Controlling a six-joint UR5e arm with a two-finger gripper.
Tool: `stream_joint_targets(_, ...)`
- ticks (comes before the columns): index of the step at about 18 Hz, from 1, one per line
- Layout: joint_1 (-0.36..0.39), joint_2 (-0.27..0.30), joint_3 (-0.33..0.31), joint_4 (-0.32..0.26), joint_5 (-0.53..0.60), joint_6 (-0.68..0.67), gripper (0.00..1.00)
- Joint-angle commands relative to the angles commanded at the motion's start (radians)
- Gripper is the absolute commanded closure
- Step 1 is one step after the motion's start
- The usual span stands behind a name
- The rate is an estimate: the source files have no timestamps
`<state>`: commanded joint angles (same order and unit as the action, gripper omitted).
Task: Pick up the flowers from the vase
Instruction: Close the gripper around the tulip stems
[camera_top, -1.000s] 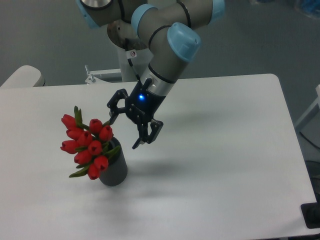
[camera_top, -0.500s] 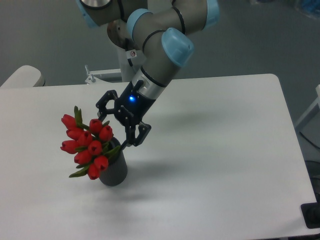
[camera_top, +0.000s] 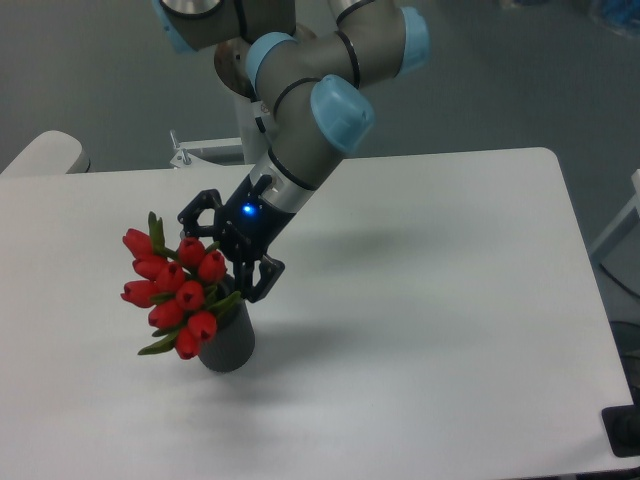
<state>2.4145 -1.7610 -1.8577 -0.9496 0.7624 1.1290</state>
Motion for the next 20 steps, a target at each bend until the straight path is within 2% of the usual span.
stream_joint_targets(15, -0.015, -0.023, 0.006, 0.029, -0.021, -0.008, 0.00)
stream_joint_targets(16, -0.015, -0.023, 0.006, 0.046, -0.023, -0.009, 0.03)
stream_joint_targets(18, -0.014, -0.026, 0.005, 0.061, -0.040, -0.011, 0.19)
stream_joint_targets(20, -0.012, -0.028, 0.003, 0.061, -0.044, -0.009, 0.29)
